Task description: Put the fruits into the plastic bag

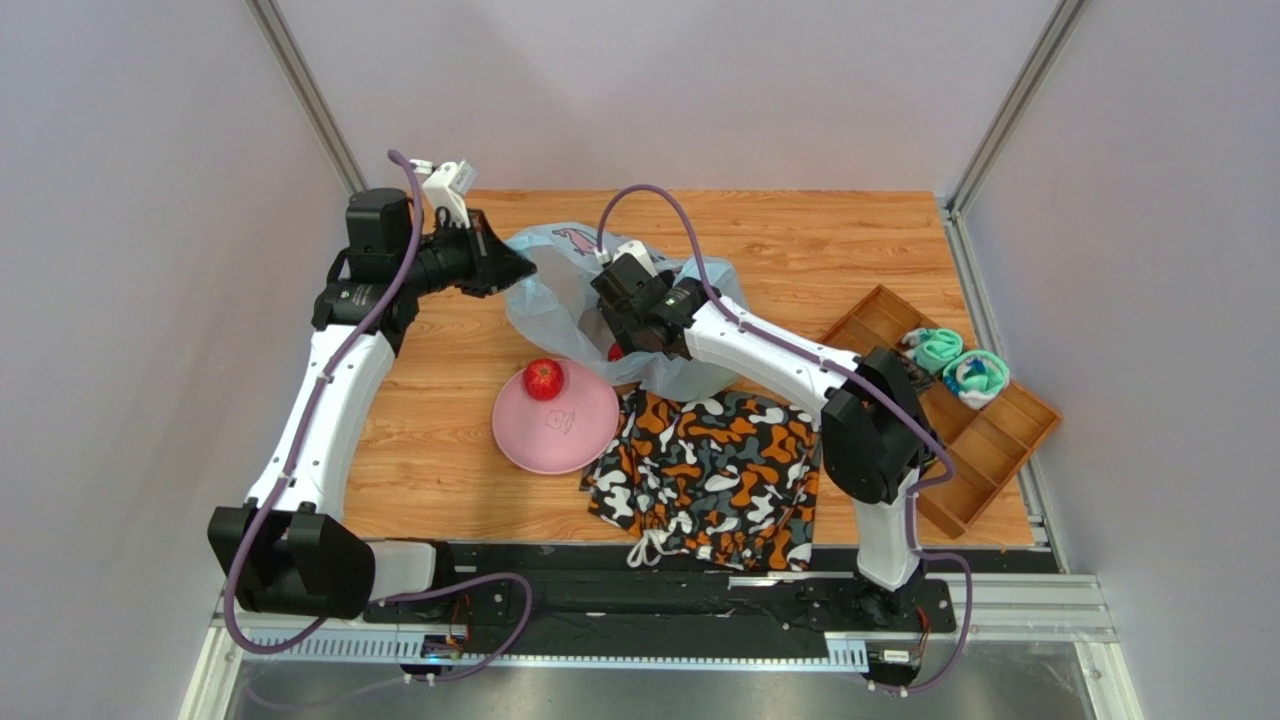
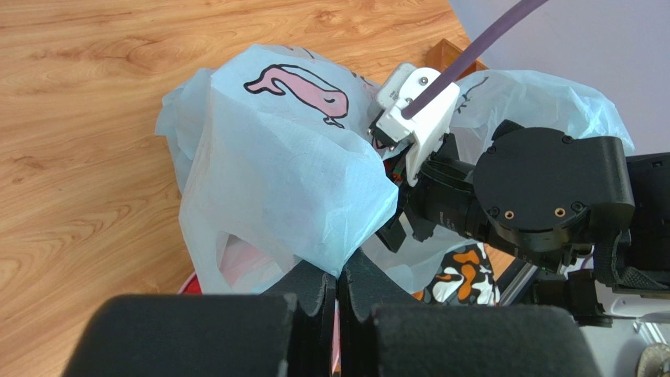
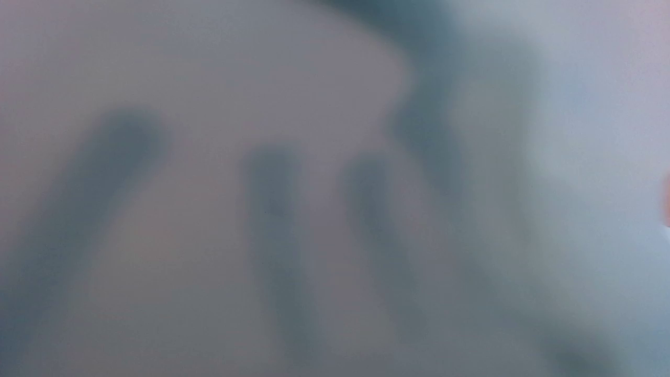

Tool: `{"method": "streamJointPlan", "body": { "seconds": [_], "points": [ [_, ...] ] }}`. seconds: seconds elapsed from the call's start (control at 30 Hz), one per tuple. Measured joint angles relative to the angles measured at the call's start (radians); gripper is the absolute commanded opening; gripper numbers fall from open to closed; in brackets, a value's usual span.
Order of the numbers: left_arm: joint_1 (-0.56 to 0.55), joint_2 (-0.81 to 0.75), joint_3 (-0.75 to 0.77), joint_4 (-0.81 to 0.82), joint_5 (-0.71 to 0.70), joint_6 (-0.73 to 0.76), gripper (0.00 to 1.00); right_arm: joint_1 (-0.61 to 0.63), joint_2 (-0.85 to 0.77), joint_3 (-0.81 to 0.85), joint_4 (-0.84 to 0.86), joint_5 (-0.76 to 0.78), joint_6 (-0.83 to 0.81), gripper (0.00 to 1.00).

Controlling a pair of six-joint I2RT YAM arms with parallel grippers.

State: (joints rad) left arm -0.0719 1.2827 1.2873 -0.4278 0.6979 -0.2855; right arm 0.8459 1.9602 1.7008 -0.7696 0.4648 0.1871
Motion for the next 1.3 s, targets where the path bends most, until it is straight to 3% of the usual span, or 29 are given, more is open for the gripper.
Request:
{"method": "streamJointPlan", "body": {
  "seconds": [0.13, 0.33, 0.87, 1.07, 1.3],
  "points": [
    [0.000, 0.000, 0.000, 0.000, 0.000, 0.000, 0.00, -0.010, 0.000, 0.000, -0.001, -0.016, 0.018, 0.76],
    [0.000, 0.000, 0.000, 0.000, 0.000, 0.000, 0.00, -0.016, 0.000, 0.000, -0.002, -0.043, 0.035, 0.83],
    [0.000, 0.000, 0.000, 0.000, 0.000, -0.001, 0.00, -0.023, -0.073, -0.053, 0.063, -0.135, 0.053, 0.85],
    [0.000, 0.000, 0.000, 0.000, 0.000, -0.001, 0.00, -0.023, -0.172, -0.104, 0.198, -0.195, 0.057, 0.82],
    [0.000, 0.000, 0.000, 0.000, 0.000, -0.001, 0.00, -0.016, -0.312, -0.261, 0.470, -0.314, 0.076, 0.74]
  ]
}}
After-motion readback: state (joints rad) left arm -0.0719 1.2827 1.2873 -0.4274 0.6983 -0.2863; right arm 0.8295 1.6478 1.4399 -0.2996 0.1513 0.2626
